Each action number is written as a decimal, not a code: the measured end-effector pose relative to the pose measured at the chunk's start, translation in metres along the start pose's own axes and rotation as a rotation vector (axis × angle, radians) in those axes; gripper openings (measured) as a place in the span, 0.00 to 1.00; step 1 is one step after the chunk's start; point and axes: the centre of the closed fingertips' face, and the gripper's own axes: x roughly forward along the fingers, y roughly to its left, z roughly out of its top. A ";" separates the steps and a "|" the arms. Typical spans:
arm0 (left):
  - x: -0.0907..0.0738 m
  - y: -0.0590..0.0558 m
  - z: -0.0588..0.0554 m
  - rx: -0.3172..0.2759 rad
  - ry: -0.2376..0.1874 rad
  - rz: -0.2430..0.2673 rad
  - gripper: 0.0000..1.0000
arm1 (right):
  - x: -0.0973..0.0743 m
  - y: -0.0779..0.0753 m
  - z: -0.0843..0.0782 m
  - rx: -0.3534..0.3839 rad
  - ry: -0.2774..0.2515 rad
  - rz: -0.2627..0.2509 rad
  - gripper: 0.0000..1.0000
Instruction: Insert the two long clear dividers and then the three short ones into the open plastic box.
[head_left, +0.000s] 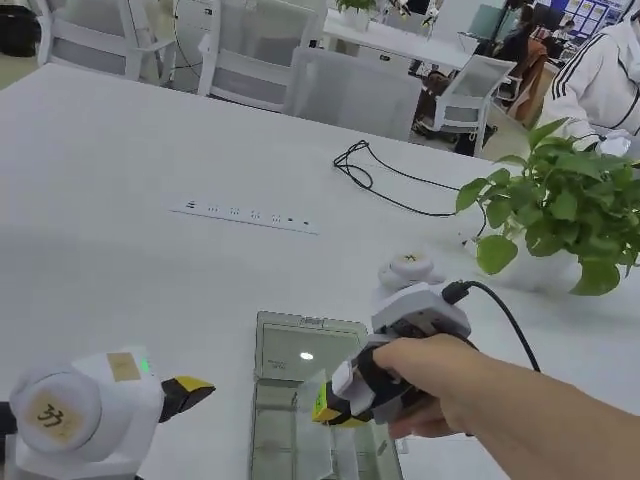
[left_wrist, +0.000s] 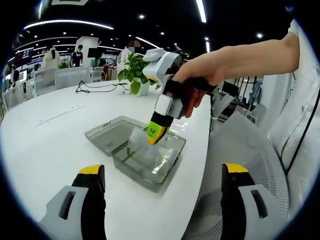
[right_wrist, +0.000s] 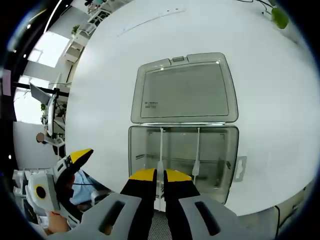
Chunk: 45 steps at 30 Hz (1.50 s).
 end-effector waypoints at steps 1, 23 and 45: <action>0.000 0.001 0.000 -0.002 0.002 0.002 0.99 | 0.001 -0.001 0.000 0.004 -0.001 -0.001 0.07; 0.002 0.000 -0.002 -0.009 0.010 -0.008 0.99 | 0.008 0.004 0.001 -0.167 0.012 -0.085 0.07; 0.003 0.000 -0.003 -0.027 0.005 -0.004 0.98 | 0.002 0.004 0.006 -0.238 0.019 -0.119 0.07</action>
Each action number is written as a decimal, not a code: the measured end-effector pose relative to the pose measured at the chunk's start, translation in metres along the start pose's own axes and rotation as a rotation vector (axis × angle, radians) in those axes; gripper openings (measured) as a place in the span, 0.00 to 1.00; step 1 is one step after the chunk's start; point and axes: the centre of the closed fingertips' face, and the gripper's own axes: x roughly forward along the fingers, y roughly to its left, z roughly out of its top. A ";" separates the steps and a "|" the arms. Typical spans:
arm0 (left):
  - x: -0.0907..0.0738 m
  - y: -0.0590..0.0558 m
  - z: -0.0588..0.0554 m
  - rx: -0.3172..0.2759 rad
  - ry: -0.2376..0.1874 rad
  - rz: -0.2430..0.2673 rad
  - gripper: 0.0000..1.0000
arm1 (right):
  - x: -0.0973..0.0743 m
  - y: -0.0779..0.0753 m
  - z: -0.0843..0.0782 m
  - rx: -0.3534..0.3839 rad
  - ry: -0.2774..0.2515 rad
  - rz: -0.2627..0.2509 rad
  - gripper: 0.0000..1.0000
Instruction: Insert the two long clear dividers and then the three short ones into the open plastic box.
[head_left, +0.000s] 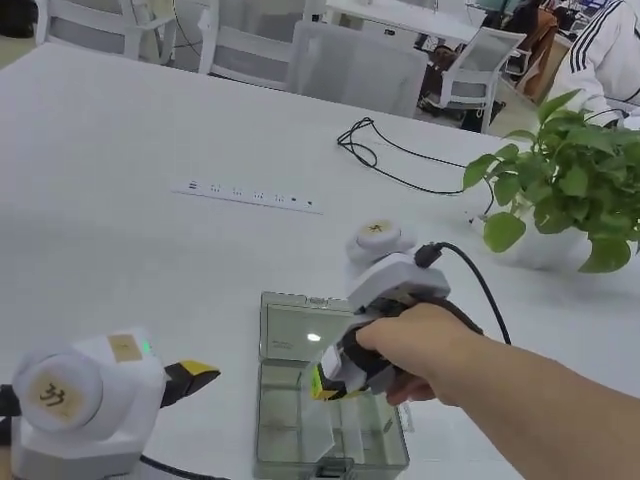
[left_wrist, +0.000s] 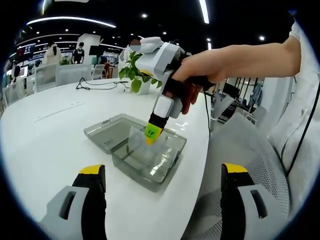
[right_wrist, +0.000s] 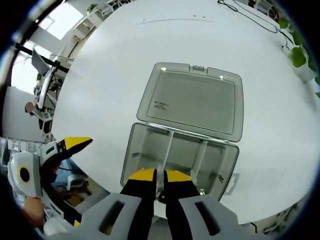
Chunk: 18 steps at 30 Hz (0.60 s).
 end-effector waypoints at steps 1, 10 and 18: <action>0.000 0.000 0.000 0.001 0.000 -0.001 0.98 | 0.000 0.000 0.000 -0.003 -0.001 0.000 0.07; 0.000 0.000 -0.005 0.019 0.014 0.000 1.00 | 0.005 0.006 -0.001 -0.041 -0.004 -0.015 0.07; 0.000 0.001 -0.007 0.031 0.033 -0.003 1.00 | 0.018 0.007 0.000 -0.045 -0.032 0.014 0.08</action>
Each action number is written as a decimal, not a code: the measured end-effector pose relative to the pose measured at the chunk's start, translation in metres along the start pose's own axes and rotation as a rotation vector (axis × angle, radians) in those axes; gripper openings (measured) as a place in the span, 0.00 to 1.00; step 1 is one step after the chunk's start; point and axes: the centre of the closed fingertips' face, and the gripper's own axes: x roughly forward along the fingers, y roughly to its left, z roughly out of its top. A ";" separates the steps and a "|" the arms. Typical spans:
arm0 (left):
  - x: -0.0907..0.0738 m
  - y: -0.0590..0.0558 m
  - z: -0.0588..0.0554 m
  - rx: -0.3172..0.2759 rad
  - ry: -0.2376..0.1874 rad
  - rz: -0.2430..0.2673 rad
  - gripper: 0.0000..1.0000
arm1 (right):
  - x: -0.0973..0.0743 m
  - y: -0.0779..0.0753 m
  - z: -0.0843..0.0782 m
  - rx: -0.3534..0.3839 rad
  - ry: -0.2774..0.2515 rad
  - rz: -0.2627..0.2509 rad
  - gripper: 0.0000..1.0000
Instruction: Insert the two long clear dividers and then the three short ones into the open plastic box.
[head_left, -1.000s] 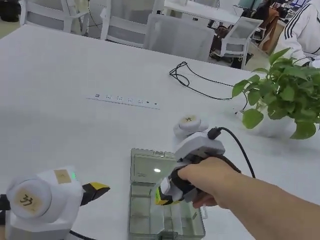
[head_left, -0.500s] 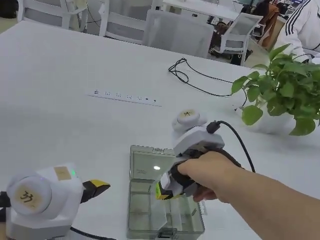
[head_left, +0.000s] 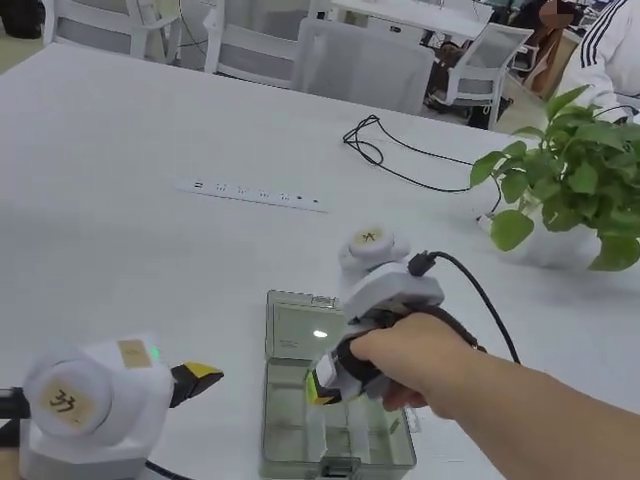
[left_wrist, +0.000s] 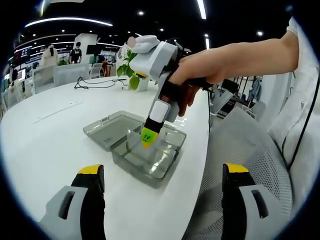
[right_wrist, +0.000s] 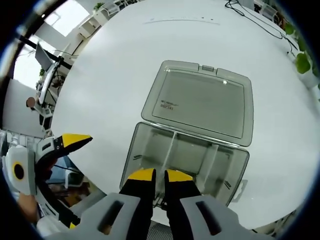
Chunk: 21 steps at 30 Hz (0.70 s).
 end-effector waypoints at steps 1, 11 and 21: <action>0.000 0.001 -0.001 0.004 0.005 0.003 1.00 | 0.002 0.000 0.000 0.002 -0.008 0.007 0.09; 0.001 0.011 -0.003 0.014 0.029 0.017 1.00 | 0.010 -0.003 -0.002 0.010 -0.032 0.035 0.09; -0.003 0.013 0.001 0.014 0.030 0.034 1.00 | 0.005 -0.002 -0.001 0.025 -0.084 0.111 0.10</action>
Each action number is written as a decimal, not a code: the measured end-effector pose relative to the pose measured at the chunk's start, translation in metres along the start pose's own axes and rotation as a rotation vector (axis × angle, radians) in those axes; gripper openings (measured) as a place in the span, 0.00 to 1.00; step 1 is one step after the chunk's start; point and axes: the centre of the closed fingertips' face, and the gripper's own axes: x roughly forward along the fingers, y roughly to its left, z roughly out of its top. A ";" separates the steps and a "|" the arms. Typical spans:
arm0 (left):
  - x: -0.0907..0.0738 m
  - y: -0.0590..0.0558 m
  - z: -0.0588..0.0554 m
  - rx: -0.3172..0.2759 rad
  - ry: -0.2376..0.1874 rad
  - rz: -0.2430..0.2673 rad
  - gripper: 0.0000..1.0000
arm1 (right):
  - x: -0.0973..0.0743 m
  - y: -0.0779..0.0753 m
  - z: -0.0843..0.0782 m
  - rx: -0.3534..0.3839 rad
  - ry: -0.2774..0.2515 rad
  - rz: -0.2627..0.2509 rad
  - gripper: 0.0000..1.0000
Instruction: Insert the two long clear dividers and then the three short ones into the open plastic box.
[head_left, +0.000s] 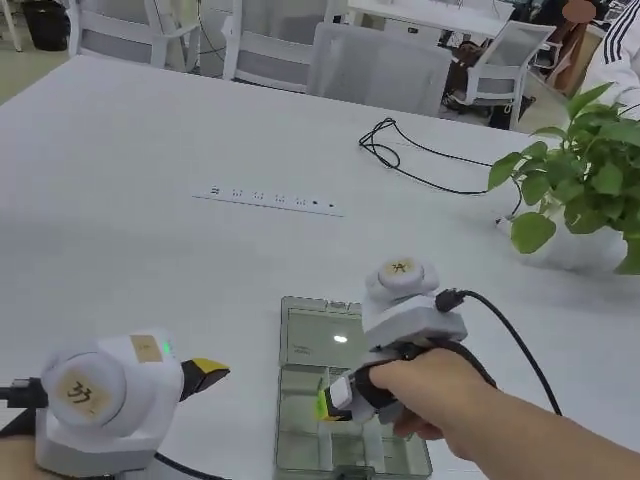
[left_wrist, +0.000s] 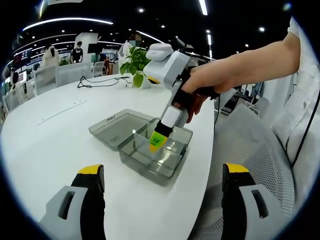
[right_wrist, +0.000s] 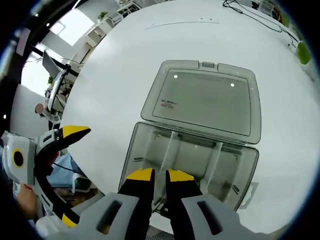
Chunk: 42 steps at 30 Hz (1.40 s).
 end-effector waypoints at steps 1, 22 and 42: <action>-0.001 0.000 0.000 0.000 0.000 0.003 1.00 | -0.002 0.000 0.001 0.006 -0.008 0.009 0.10; -0.026 -0.006 0.019 -0.015 -0.012 0.114 1.00 | -0.086 -0.007 0.028 -0.239 -0.231 0.192 0.30; -0.031 -0.009 0.020 -0.026 0.006 0.160 1.00 | -0.113 -0.069 -0.025 -0.954 -0.072 0.130 0.63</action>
